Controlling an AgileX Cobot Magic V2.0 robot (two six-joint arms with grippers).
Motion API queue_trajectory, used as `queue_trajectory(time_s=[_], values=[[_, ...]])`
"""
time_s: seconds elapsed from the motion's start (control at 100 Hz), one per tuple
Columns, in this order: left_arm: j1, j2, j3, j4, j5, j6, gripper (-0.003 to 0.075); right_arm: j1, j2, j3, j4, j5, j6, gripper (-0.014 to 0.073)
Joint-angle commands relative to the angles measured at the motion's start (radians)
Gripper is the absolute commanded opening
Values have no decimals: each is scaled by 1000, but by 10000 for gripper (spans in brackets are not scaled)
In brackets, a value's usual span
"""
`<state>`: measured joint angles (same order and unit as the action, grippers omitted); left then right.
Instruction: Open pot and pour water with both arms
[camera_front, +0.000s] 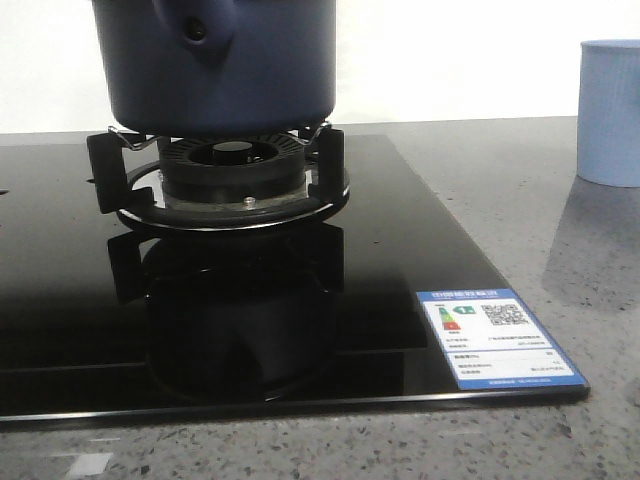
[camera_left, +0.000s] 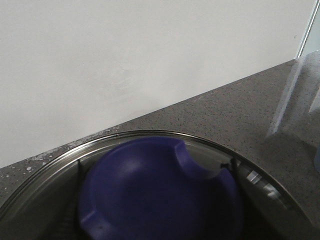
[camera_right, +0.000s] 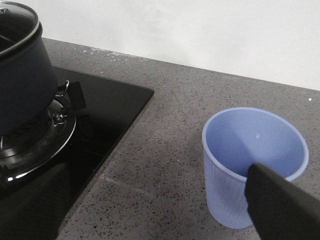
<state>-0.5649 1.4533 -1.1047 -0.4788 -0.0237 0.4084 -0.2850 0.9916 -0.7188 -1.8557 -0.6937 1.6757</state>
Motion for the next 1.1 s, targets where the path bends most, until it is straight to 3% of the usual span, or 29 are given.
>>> queue_trajectory(time_s=[0.0, 0.27, 0.32, 0.47, 0.65, 0.79, 0.9, 0.97, 1.05, 1.09], values=[[-5, -40, -33, -11, -57, -14, 370, -7, -17, -23, 4, 5, 3, 643], [-5, -38, -33, -11, -58, -14, 372, -7, -17, -23, 4, 5, 3, 643], [-5, -38, -33, -7, -58, -14, 396, -7, -17, -23, 4, 5, 3, 643], [-5, -52, -33, 1, -58, -14, 592, -7, -17, -23, 4, 3, 3, 643], [-3, -146, -33, 17, -58, -6, 573, -7, -17, -23, 47, 8, 3, 643], [2, -236, -33, 99, -53, -6, 487, -7, -17, -27, 109, 11, 3, 632], [33, -291, -33, 102, -33, -6, 336, -7, -17, -27, 170, 4, 3, 542], [63, -325, -33, 102, -9, -6, 201, -7, -17, -27, 193, -2, 3, 414], [102, -361, -33, 102, 24, -6, 29, -7, -19, -28, 218, -22, 3, 206], [123, -378, -33, 102, 36, -6, -19, -7, -23, -31, 237, -33, 3, 97]])
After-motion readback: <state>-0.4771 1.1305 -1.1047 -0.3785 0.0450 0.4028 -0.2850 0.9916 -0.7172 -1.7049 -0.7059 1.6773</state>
